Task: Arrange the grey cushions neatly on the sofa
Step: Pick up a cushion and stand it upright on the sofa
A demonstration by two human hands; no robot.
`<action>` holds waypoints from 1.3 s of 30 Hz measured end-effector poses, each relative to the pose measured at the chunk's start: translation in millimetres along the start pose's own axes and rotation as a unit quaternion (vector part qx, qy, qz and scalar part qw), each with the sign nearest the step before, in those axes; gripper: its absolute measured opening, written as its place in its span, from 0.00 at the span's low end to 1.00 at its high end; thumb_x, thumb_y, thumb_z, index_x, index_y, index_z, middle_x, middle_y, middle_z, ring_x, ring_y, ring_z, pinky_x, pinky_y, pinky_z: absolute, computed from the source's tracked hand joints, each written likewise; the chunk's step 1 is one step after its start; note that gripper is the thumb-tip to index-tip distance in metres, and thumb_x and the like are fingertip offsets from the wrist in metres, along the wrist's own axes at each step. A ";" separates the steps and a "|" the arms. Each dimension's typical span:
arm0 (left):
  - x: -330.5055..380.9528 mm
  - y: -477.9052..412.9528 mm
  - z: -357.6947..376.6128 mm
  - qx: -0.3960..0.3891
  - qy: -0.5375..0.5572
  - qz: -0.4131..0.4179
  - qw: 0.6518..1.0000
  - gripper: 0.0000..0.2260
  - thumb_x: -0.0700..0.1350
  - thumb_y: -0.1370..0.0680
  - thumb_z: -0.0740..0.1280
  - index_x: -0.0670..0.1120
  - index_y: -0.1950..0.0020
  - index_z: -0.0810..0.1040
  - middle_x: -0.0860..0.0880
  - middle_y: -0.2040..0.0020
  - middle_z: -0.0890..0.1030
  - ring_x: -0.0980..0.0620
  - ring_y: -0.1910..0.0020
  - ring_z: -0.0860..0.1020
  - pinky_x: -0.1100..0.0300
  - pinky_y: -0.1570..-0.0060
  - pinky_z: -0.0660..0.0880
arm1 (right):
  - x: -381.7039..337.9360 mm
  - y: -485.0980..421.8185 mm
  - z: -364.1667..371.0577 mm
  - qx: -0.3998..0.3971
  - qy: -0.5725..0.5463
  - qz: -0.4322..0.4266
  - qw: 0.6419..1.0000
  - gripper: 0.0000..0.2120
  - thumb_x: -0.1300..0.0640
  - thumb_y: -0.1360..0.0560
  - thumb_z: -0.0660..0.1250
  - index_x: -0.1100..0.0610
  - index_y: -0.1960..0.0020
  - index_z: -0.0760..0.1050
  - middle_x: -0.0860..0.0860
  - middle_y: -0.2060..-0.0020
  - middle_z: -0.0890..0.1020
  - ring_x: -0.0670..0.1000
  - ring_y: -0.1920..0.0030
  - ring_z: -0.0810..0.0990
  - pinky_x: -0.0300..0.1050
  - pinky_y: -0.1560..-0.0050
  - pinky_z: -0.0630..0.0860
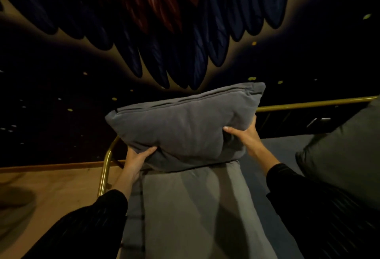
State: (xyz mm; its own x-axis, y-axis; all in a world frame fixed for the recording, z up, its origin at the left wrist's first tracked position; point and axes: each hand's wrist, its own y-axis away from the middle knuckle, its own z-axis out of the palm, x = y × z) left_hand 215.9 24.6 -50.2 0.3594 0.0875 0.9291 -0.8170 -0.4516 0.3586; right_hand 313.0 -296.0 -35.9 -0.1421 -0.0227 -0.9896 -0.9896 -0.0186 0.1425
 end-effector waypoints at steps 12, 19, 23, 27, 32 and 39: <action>-7.7 -49.2 25.1 -0.014 -0.033 -0.045 0.998 0.53 0.48 0.30 0.78 0.50 0.19 0.43 0.45 0.21 0.61 0.43 0.24 0.64 0.47 0.26 0.64 | 52.5 -34.0 -5.0 -0.006 0.027 0.094 0.995 0.47 0.53 0.29 0.75 0.49 0.21 0.48 0.50 0.23 0.61 0.54 0.26 0.65 0.45 0.31 0.67; -1.3 -33.4 26.1 0.132 -0.142 -0.024 0.981 0.54 0.71 0.44 0.73 0.44 0.25 0.67 0.43 0.30 0.75 0.40 0.31 0.73 0.45 0.31 0.70 | 40.4 -11.5 11.5 0.113 0.043 0.122 0.985 0.44 0.39 0.38 0.77 0.48 0.27 0.63 0.50 0.32 0.75 0.57 0.34 0.75 0.57 0.34 0.73; 14.5 -33.8 30.6 0.198 -0.166 -0.004 0.966 0.46 0.71 0.38 0.71 0.43 0.29 0.72 0.42 0.33 0.78 0.38 0.33 0.75 0.46 0.35 0.72 | 12.6 -12.8 20.4 0.167 0.120 0.122 0.971 0.44 0.30 0.42 0.72 0.54 0.34 0.69 0.53 0.39 0.80 0.59 0.41 0.79 0.59 0.41 0.77; 15.4 -41.8 36.6 0.154 -0.172 -0.063 0.971 0.50 0.71 0.39 0.73 0.44 0.26 0.67 0.42 0.30 0.75 0.38 0.32 0.73 0.46 0.33 0.72 | 21.7 -20.2 18.6 0.157 0.145 0.160 0.964 0.45 0.31 0.38 0.72 0.56 0.30 0.67 0.55 0.34 0.76 0.61 0.35 0.75 0.59 0.37 0.74; -2.9 -48.9 51.0 0.125 -0.147 -0.086 0.978 0.47 0.59 0.31 0.76 0.41 0.22 0.56 0.39 0.25 0.68 0.37 0.27 0.68 0.48 0.30 0.67 | 56.9 -23.3 13.3 0.117 0.135 0.175 0.968 0.44 0.37 0.33 0.73 0.54 0.25 0.62 0.55 0.28 0.71 0.62 0.29 0.70 0.60 0.31 0.69; -58.7 -22.7 41.0 0.091 -0.099 -0.069 0.989 0.53 0.69 0.35 0.72 0.50 0.20 0.51 0.44 0.21 0.63 0.42 0.23 0.64 0.45 0.26 0.64 | 84.4 2.9 6.7 0.110 0.098 0.126 0.981 0.45 0.38 0.32 0.72 0.55 0.24 0.57 0.54 0.25 0.64 0.57 0.27 0.66 0.59 0.29 0.67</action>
State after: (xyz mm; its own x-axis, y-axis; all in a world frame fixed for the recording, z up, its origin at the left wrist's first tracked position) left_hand 231.8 -6.6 -116.6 0.5570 -0.0080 0.8305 -0.6659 -0.6019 0.4408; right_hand 298.1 -291.3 -119.1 -0.3969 -0.1919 -0.8976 -0.9076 0.2278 0.3526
